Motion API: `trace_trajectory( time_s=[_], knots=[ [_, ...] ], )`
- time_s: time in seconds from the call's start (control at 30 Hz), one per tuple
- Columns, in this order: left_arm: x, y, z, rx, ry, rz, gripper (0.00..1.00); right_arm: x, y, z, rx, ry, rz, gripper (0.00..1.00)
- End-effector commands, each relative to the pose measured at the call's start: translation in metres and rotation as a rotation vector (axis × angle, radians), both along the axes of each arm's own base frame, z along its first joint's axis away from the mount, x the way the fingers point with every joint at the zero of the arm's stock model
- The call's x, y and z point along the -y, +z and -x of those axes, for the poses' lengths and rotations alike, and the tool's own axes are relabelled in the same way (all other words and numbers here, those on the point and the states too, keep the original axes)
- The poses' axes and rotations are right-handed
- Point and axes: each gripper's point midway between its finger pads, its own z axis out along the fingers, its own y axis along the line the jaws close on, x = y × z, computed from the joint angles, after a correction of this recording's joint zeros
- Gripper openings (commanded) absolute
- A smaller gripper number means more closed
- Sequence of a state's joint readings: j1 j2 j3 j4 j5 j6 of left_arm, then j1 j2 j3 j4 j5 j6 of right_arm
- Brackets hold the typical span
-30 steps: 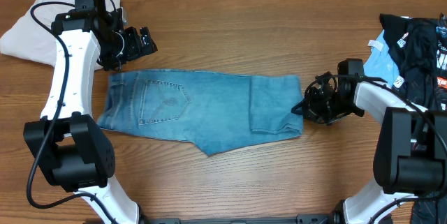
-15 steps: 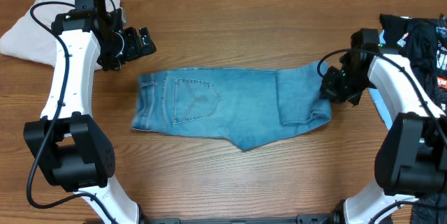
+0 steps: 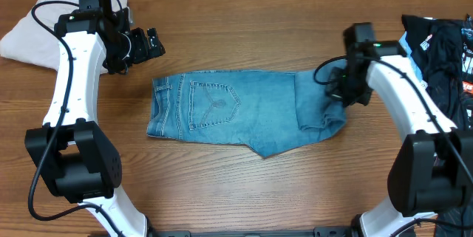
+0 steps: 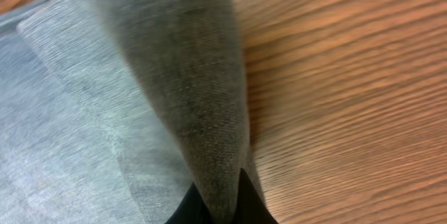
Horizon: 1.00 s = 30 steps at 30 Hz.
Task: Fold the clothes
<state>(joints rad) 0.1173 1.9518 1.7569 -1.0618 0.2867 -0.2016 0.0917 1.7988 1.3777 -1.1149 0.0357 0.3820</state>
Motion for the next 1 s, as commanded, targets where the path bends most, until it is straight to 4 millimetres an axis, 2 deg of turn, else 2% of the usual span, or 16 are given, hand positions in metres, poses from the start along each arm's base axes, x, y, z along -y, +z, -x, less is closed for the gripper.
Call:
trace_trajectory(
  time_s=[0.0, 0.37, 0.57, 0.83, 0.97],
  knots=[
    [0.002, 0.001, -0.004, 0.013, -0.027, -0.017, 1.00, -0.022, 0.022, -0.009, 0.081, 0.014, 0.032, 0.04],
    [0.002, 0.001, -0.004, 0.012, -0.027, -0.016, 1.00, -0.081, 0.027, -0.002, 0.114, 0.124, 0.026, 0.04],
    [0.002, 0.001, -0.004, 0.012, -0.027, -0.016, 1.00, -0.117, 0.028, 0.003, 0.133, 0.192, -0.037, 0.04],
    [0.002, 0.001, -0.004, 0.012, -0.027, -0.016, 1.00, -0.132, 0.029, 0.006, 0.135, 0.183, -0.075, 0.04],
    [0.002, 0.001, -0.004, 0.012, -0.027, -0.016, 1.00, -0.147, 0.031, 0.004, 0.141, 0.197, -0.155, 0.04]
  ],
)
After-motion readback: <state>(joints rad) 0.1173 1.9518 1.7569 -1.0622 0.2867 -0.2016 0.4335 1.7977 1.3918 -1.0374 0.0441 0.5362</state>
